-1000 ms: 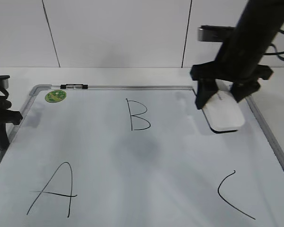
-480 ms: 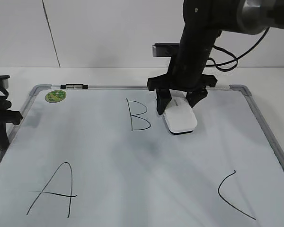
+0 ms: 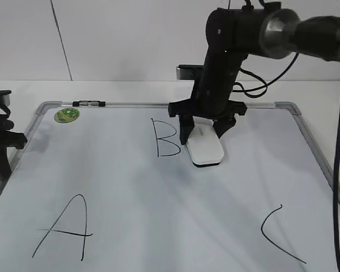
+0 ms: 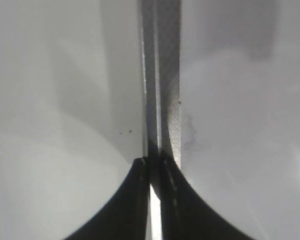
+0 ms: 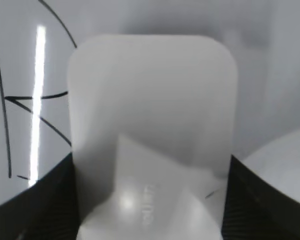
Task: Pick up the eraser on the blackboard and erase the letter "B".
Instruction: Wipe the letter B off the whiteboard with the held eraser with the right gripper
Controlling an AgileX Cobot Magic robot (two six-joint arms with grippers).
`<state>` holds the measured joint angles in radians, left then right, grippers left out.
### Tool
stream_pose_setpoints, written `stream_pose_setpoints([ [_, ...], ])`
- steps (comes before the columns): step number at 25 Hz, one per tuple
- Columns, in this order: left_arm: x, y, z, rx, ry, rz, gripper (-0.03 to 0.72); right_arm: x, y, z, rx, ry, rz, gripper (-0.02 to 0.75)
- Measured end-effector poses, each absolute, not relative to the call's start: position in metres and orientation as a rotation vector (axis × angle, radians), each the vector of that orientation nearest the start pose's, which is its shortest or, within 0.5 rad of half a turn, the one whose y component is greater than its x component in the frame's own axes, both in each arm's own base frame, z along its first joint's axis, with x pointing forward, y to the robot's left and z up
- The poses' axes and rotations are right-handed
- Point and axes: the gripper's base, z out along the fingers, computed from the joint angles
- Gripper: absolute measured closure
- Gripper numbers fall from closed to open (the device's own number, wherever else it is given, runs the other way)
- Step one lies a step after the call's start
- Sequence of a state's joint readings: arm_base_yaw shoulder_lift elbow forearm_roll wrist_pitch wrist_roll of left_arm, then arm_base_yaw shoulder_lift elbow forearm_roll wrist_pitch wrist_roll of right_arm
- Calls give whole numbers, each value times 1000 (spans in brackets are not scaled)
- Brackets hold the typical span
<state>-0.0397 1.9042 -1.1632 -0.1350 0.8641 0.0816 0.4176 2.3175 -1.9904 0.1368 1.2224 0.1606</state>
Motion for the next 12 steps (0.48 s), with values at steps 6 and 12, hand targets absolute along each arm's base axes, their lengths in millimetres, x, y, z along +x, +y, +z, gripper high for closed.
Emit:
stream_pose_setpoints([
  [6,346,-23,152,54,3082,-162,668,435,209,169,-329,3074,263,209],
  [12,346,-22,152,53,3084,-160,668,421,239,169,-453,3055,234,209],
])
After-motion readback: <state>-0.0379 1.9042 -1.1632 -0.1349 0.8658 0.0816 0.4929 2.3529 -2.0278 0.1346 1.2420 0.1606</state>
